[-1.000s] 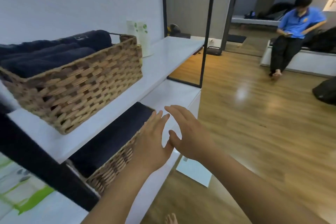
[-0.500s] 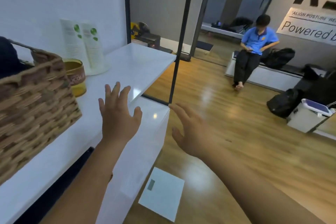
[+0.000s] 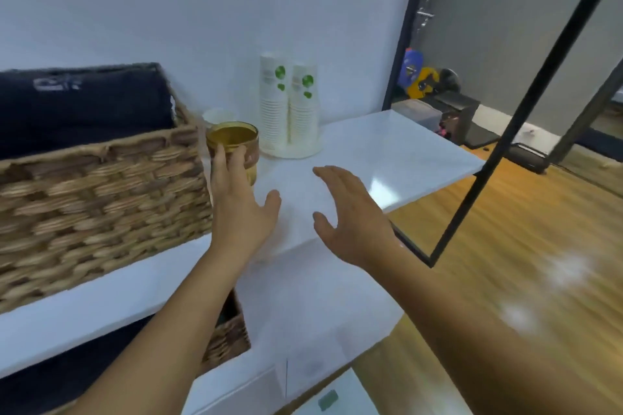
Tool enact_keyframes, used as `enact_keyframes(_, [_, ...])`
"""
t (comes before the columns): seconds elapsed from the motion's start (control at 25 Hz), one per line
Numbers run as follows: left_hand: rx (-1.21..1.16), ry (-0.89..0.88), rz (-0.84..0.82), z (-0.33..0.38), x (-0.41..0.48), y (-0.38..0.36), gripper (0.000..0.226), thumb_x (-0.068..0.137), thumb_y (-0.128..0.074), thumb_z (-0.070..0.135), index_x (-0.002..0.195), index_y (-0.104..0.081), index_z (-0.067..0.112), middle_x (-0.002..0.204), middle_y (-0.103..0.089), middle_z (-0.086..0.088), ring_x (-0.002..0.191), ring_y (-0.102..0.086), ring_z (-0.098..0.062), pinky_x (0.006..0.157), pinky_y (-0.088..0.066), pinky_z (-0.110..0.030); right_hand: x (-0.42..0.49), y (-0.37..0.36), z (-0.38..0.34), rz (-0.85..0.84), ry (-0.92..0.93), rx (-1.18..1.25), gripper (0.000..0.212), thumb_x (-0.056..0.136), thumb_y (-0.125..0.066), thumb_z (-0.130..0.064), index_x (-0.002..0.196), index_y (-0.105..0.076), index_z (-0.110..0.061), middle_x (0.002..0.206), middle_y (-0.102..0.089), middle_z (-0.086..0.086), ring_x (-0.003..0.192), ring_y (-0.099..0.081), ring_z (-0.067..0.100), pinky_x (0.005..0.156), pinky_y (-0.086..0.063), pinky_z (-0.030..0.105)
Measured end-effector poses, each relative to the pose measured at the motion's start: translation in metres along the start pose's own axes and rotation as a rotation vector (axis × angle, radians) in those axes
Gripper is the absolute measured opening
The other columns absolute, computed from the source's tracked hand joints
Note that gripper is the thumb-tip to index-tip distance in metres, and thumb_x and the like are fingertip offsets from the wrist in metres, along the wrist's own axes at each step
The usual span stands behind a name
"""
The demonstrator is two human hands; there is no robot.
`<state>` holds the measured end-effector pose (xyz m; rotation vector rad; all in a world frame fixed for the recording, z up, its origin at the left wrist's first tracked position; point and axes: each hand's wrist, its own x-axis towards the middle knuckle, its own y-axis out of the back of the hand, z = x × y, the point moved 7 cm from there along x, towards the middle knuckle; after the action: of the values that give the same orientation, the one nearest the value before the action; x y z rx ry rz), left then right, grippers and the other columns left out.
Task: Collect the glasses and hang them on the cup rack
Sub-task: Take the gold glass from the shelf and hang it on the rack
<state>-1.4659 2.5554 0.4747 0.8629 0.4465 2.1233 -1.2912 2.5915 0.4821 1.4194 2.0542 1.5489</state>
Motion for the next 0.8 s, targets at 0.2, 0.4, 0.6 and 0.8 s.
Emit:
enact_keyframes(0.2, [-0.215, 0.304, 0.094, -0.007, -0.014, -0.001, 0.068, 0.088, -0.065, 0.031, 0.145, -0.029, 0.022, 0.146, -0.037, 0.006, 0.130, -0.036, -0.006, 0.102, -0.032, -0.021, 0.059, -0.028, 0.010, -0.154, 0.044, 0.287, 0.079, 0.088, -0.066, -0.035, 0.151, -0.021, -0.021, 0.156, -0.032, 0.000, 0.141, -0.031, 0.016, 0.109, -0.027, 0.028])
enact_keyframes(0.4, [-0.340, 0.539, 0.216, -0.036, 0.011, -0.020, 0.052, 0.085, -0.069, 0.027, 0.126, -0.037, 0.028, 0.095, -0.043, 0.028, 0.089, -0.050, 0.017, 0.070, -0.035, -0.007, 0.094, -0.086, 0.021, -0.311, -0.079, 0.481, 0.094, 0.076, -0.077, -0.040, 0.150, -0.019, -0.027, 0.148, -0.043, 0.003, 0.135, -0.042, 0.020, 0.106, -0.039, 0.036])
enact_keyframes(0.6, [-0.357, 0.616, 0.293, -0.062, 0.047, -0.037, 0.098, 0.071, -0.078, 0.037, 0.146, -0.016, 0.028, 0.128, -0.052, 0.004, 0.114, -0.051, -0.018, 0.088, -0.036, -0.030, 0.134, -0.126, 0.001, -0.278, -0.001, 0.357, 0.079, 0.072, -0.072, -0.039, 0.139, -0.029, -0.032, 0.125, -0.061, -0.004, 0.113, -0.060, 0.022, 0.092, -0.051, 0.040])
enact_keyframes(0.8, [-0.269, 0.578, 0.381, -0.066, 0.055, -0.040, 0.092, 0.072, -0.077, 0.041, 0.143, -0.022, 0.021, 0.133, -0.053, -0.002, 0.117, -0.053, -0.021, 0.083, -0.038, -0.025, 0.153, -0.131, -0.003, -0.184, 0.028, 0.220, 0.046, 0.082, -0.064, -0.044, 0.119, -0.043, -0.029, 0.101, -0.064, -0.006, 0.091, -0.062, 0.019, 0.077, -0.049, 0.033])
